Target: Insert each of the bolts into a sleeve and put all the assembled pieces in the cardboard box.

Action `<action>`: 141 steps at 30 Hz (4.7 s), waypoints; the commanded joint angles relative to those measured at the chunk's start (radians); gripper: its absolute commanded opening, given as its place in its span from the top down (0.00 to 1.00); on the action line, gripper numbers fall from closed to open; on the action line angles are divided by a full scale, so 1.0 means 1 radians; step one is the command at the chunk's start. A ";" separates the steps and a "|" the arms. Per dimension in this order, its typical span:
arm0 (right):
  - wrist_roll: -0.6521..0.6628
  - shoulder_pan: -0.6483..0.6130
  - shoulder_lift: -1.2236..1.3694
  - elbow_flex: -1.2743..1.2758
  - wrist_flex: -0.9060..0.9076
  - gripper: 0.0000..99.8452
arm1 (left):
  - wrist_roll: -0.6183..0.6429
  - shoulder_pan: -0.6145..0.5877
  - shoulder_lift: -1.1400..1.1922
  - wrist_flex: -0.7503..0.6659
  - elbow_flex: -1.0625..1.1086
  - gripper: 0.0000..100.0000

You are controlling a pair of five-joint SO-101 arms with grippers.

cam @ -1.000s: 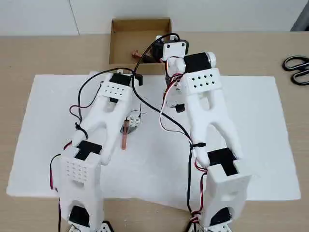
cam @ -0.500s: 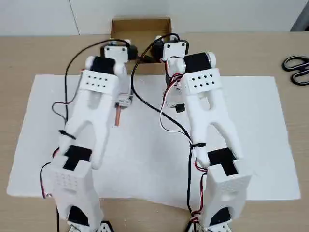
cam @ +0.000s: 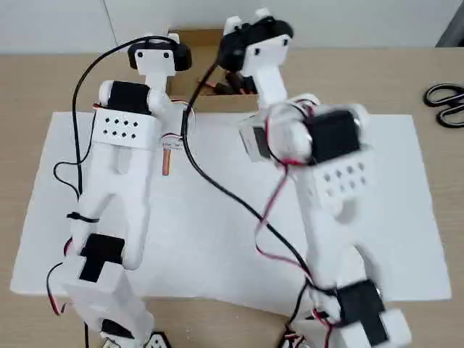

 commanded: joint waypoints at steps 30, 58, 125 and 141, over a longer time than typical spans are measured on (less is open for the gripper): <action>-0.175 0.113 -0.903 1.494 -0.852 1.00 | 0.331 0.114 -0.023 -0.137 -0.047 1.00; -0.279 0.018 -1.468 2.142 -1.302 1.00 | 0.374 0.249 -0.025 -0.364 -0.047 1.00; -0.278 -0.016 -1.474 2.167 -1.302 1.00 | 0.316 0.506 -0.572 -0.835 0.819 1.00; -0.278 -0.015 -1.474 2.163 -1.302 1.00 | 0.281 0.499 -0.568 -0.838 0.822 1.00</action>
